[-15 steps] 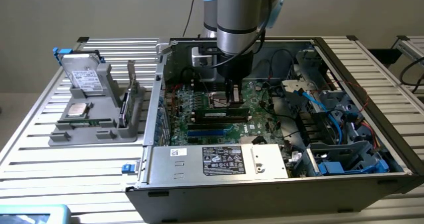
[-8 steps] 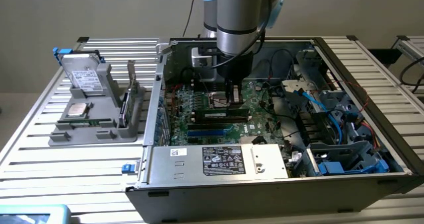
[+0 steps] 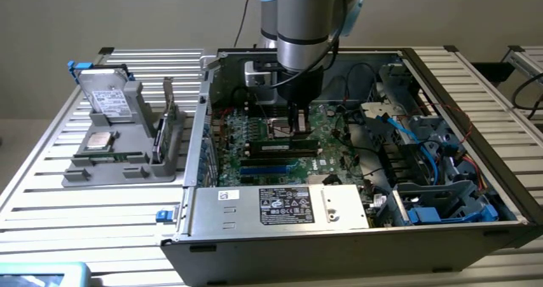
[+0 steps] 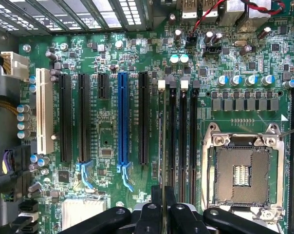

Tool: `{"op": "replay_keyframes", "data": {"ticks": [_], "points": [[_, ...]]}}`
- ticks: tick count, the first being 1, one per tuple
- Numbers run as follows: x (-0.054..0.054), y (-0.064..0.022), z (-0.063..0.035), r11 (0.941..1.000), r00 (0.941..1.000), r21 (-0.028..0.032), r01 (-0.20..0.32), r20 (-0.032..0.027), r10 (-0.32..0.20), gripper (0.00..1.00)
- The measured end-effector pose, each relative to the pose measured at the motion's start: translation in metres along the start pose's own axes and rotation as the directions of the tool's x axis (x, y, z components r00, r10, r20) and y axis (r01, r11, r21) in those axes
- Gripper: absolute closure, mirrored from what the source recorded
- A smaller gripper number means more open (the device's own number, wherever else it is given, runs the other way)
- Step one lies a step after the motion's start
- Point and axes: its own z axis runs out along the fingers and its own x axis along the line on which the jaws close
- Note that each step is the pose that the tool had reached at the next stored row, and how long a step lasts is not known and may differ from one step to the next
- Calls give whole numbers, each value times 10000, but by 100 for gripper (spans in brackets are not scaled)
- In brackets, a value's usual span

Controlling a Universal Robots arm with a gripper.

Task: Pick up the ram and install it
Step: 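Insert the ram into the slot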

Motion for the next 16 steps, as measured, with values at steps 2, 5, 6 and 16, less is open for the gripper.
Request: {"op": "replay_keyframes", "data": {"ticks": [2, 5, 6, 16], "points": [[0, 0, 5, 10000, 10000, 1, -2, 2, 2, 86], [-1, 0, 8, 10000, 10000, 0, -1, -1, 1, 86], [-2, 0, 9, 10000, 10000, 0, -2, 1, 2, 86], [-10, 1, 12, 10000, 10000, -1, -2, 5, 2, 86]]}}
